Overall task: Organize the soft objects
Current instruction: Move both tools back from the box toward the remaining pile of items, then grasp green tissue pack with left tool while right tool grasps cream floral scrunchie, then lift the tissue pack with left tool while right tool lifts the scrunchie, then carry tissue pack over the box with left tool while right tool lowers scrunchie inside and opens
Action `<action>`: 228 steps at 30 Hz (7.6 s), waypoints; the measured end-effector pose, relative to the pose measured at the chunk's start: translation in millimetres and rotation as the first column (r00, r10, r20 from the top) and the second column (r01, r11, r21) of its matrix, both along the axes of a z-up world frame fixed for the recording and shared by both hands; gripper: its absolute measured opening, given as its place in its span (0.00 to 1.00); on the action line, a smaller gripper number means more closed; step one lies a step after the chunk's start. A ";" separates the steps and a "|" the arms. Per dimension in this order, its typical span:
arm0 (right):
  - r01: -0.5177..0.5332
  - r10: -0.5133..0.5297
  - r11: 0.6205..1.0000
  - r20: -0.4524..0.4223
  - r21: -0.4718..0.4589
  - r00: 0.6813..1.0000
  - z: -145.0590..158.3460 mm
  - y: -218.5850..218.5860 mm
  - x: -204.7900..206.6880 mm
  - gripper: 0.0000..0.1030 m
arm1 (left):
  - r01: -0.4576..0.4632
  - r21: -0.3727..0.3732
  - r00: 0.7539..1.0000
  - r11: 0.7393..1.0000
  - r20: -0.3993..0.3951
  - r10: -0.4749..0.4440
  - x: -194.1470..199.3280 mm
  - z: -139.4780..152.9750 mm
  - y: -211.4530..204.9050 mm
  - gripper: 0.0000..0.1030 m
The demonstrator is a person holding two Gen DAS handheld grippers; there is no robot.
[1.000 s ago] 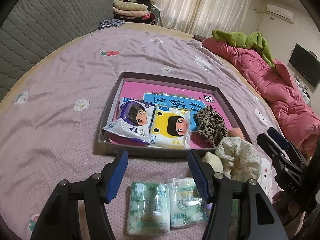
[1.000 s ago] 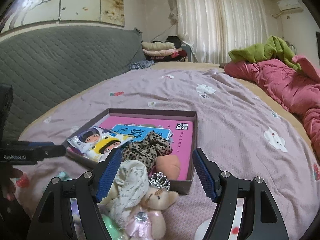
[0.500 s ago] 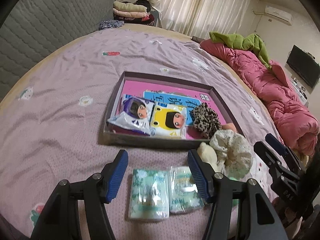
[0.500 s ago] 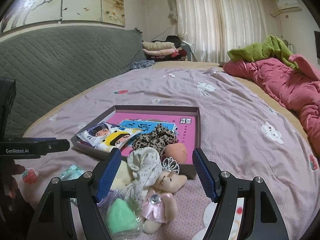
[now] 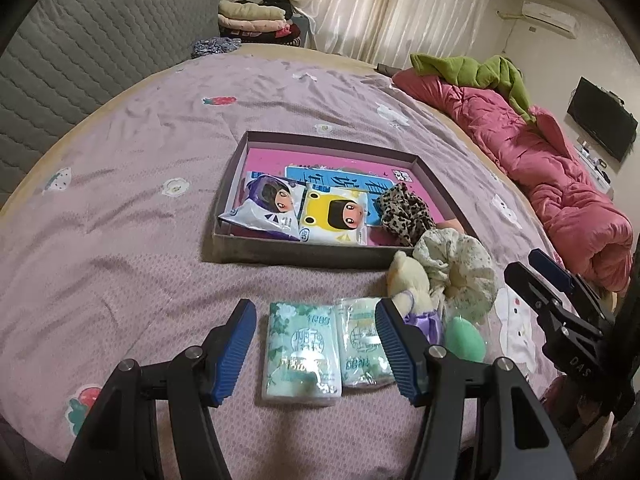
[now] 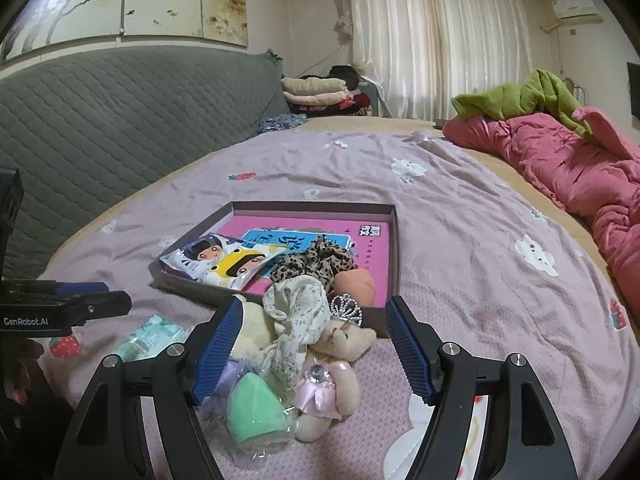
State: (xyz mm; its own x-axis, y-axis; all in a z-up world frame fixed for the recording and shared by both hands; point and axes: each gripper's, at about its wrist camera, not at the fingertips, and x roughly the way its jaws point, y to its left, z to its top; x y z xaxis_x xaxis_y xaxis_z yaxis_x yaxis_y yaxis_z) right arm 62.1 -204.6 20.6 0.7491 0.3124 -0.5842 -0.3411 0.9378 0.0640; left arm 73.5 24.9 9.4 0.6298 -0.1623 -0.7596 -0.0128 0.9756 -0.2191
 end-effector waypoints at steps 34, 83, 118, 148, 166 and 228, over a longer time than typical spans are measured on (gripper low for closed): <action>-0.058 0.055 0.997 -0.053 -0.058 0.997 -6.6 18.2 -19.5 0.73 | 0.041 0.062 0.988 0.997 -0.151 -0.031 -23.8 -31.2 -5.4 0.60; -0.042 0.037 0.998 -0.097 -0.053 0.995 -36.8 23.5 17.2 0.43 | -0.014 0.076 0.986 0.997 -0.165 0.027 24.5 -69.1 1.7 0.60; -0.126 0.126 0.992 -0.086 0.013 0.988 -39.6 20.4 33.6 0.12 | -0.035 0.071 0.995 0.997 -0.091 0.041 50.2 -69.2 -3.0 0.46; -0.105 0.111 0.994 -0.184 0.040 0.977 -46.5 11.0 43.5 0.19 | -0.053 0.062 0.997 0.997 -0.048 0.056 33.8 -43.3 0.4 0.46; -0.209 0.244 0.961 -0.195 0.181 0.950 -48.2 23.5 48.3 0.07 | -0.052 0.037 0.997 0.998 -0.061 0.054 35.6 -46.9 1.6 0.47; -0.186 0.178 0.920 0.055 0.344 0.983 7.8 28.4 93.8 0.06 | -0.055 0.097 0.998 0.994 0.031 0.052 122.2 -20.9 -5.6 0.47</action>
State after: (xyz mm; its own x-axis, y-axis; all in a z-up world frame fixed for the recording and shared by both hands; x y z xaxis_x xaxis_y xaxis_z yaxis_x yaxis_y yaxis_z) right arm 155.9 -176.1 28.4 0.6716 0.6242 -0.3993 -0.5088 0.7802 0.3639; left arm 195.7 19.3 -11.5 0.6568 -0.0532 -0.7522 -0.0608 0.9905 -0.1232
